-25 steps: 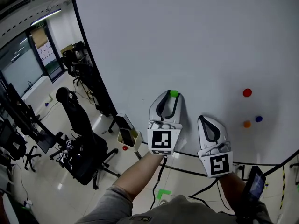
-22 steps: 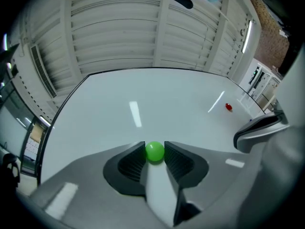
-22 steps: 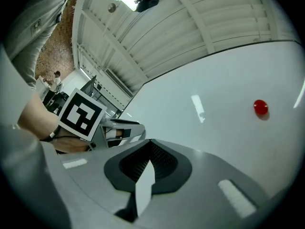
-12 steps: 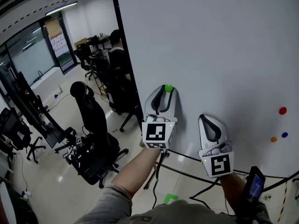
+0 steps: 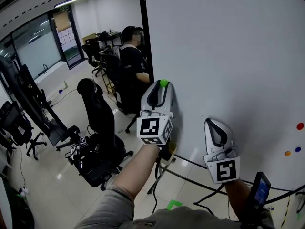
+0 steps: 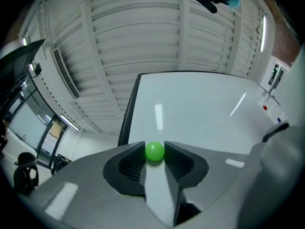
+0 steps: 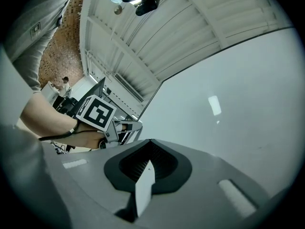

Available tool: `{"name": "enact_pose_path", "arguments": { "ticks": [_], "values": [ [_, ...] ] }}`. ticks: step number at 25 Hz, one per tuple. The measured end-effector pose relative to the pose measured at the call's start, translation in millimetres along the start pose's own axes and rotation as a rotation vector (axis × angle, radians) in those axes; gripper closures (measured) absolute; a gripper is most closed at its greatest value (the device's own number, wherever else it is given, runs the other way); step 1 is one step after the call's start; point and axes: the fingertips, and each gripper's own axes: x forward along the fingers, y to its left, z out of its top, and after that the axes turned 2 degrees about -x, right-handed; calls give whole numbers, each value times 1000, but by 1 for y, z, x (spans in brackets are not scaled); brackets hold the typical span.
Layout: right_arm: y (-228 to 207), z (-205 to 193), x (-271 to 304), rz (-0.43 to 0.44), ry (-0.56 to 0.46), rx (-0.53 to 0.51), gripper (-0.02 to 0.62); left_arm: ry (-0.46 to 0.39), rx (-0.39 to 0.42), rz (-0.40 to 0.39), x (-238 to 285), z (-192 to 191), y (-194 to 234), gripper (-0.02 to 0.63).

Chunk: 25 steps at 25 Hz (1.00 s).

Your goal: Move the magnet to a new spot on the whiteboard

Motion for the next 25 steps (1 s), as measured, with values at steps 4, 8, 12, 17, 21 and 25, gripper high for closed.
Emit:
{"name": "enact_pose_path", "arguments": {
  "ticks": [4, 8, 12, 17, 21, 25],
  "values": [
    [2, 1, 4, 8, -3, 2, 589, -11, -77, -28, 2, 1, 4, 492],
    [4, 2, 6, 17, -5, 7, 589, -26, -156, -16, 1, 3, 14, 492],
    [3, 3, 5, 20, -4, 4, 589, -40, -194, -10, 3, 4, 20, 492],
    [3, 3, 5, 23, -4, 3, 589, -39, -229, -14, 2, 2, 22, 489],
    [3, 2, 5, 22, -3, 6, 589, -34, -214, -18, 4, 2, 22, 488],
    [4, 0, 4, 21, 5, 4, 589, -31, -210, -17, 3, 1, 22, 483]
  ]
}}
